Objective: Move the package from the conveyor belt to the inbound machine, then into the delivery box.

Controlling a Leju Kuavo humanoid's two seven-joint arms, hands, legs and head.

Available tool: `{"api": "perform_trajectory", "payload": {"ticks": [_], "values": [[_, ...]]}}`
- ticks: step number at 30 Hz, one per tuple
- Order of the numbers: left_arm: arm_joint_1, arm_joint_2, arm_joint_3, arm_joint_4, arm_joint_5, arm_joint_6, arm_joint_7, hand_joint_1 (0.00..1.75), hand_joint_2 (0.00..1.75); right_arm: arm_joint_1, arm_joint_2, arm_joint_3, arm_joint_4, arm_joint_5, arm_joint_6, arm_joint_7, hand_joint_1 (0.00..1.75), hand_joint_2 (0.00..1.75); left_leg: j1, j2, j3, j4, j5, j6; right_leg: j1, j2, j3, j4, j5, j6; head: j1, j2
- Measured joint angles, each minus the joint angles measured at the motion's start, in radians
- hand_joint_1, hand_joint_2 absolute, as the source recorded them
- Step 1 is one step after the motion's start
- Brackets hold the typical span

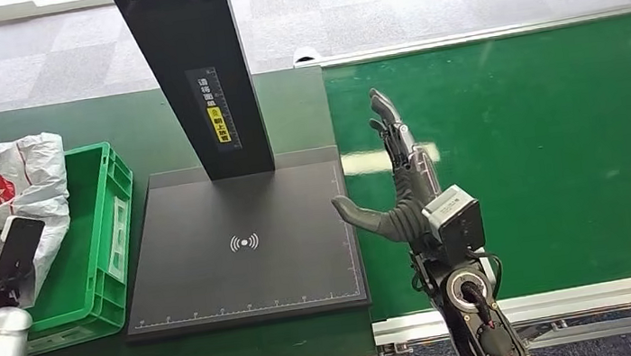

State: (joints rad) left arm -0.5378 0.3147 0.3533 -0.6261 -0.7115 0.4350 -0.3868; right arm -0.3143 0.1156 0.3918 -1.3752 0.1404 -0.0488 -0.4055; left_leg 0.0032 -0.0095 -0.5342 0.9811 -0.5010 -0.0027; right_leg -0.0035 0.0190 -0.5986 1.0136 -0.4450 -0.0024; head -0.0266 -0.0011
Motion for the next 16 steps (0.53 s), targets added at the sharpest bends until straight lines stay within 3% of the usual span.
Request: {"api": "perform_trajectory", "payload": {"ticks": [1,2,5,6,9,12,13,16], "values": [[-0.008,0.002,0.0,0.016,-0.007,-0.013,0.027,1.75,1.75,0.0,0.001,0.0,0.0,0.0,0.0,0.0,0.0,1.75,0.0,0.0,0.0,0.0,0.0,0.0,0.0,0.0,0.0,0.0,0.0,0.0,0.0,0.0],[-0.016,0.003,0.001,0.034,-0.013,-0.026,0.053,1.63,1.75,0.001,0.002,0.0,0.0,0.0,0.0,0.0,0.0,1.75,0.0,-0.001,0.001,0.0,0.0,0.0,0.0,0.0,0.001,0.0,0.0,0.0,0.0,0.0],[-0.037,0.004,0.003,0.081,-0.022,-0.054,0.087,0.32,1.75,0.002,0.007,0.002,0.0,0.0,0.003,0.0,0.0,1.75,0.0,-0.001,0.004,-0.001,0.001,-0.001,0.0,-0.001,0.003,0.0,0.0,-0.001,0.0,0.0],[-0.041,0.002,0.004,0.09,-0.015,-0.068,0.076,0.0,1.75,0.003,0.009,0.003,0.0,0.0,0.004,0.0,0.0,1.75,0.0,-0.001,0.005,-0.002,0.001,-0.001,0.0,-0.001,0.004,0.0,0.0,-0.001,0.0,0.0],[-0.052,-0.012,0.027,0.093,0.089,-0.177,-0.002,0.0,1.75,0.006,0.012,0.003,0.001,0.0,0.004,0.0,0.0,1.75,0.0,-0.004,0.006,-0.002,0.002,-0.002,0.0,-0.004,0.005,0.0,0.0,-0.001,-0.001,0.0],[-0.055,-0.048,0.072,0.057,0.294,-0.365,-0.073,0.0,0.44,0.005,0.016,0.003,0.004,0.002,0.004,0.0,0.0,1.75,-0.001,-0.011,0.006,-0.002,0.004,-0.002,0.0,-0.012,0.008,0.0,-0.001,-0.001,0.0,0.0],[-0.051,-0.06,0.086,0.036,0.368,-0.423,-0.083,0.0,0.44,0.005,0.019,0.003,0.006,0.003,0.004,0.0,0.0,1.75,-0.001,-0.013,0.005,-0.002,0.004,-0.002,0.0,-0.013,0.008,0.0,-0.001,-0.001,0.0,0.0],[-0.028,-0.094,0.112,-0.027,0.56,-0.532,-0.084,0.0,1.75,0.002,0.024,0.003,0.012,0.004,0.004,0.0,0.0,1.75,-0.001,-0.012,0.004,-0.002,0.005,-0.002,0.0,-0.013,0.008,0.0,0.0,-0.001,0.0,0.0]]}}
